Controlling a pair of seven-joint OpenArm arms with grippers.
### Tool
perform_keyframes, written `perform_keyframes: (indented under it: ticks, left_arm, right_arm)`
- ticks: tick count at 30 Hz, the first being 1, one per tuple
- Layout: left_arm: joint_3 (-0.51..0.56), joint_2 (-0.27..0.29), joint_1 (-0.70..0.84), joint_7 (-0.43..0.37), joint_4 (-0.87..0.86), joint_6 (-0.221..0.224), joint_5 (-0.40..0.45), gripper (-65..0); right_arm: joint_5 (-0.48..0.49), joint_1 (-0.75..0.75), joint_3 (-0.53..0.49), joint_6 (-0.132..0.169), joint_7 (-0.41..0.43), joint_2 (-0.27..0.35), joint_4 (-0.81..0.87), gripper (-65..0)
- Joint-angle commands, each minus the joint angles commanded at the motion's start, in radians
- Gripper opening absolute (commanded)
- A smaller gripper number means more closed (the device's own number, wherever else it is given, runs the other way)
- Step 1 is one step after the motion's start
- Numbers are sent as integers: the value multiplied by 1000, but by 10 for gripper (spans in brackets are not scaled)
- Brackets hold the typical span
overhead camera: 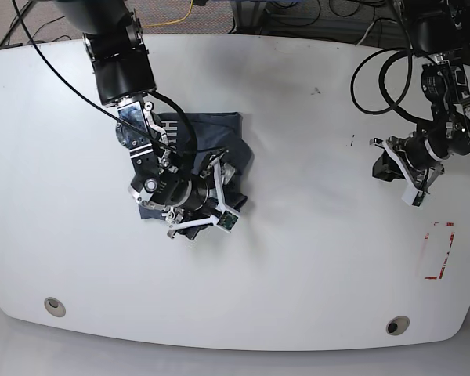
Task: Layout the t-shirt on the table in an organized manner, then fold the t-shirt properly
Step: 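Grasp the bundle's folded flap with the right gripper and lift it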
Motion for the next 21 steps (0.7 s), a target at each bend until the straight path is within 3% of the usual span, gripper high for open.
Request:
perform_keyframes:
  ticks: [3, 8, 14, 21]
  left_arm:
    - [0, 0, 0, 0, 0, 0, 0, -586]
    - [0, 21, -2, 0, 0, 0, 3, -586]
    - [0, 26, -2, 0, 0, 0, 3, -586]
    - [0, 28, -2, 0, -5, 0, 3, -586]
  right_arm:
    - [3, -25, 32, 0, -2, -6, 57, -2]
    - [3, -106, 115, 0, -11, -49, 209, 0]
    - [5, -181, 112, 0, -74, -58, 290, 0]
    - [5, -250, 78, 0, -69, -61, 265, 0]
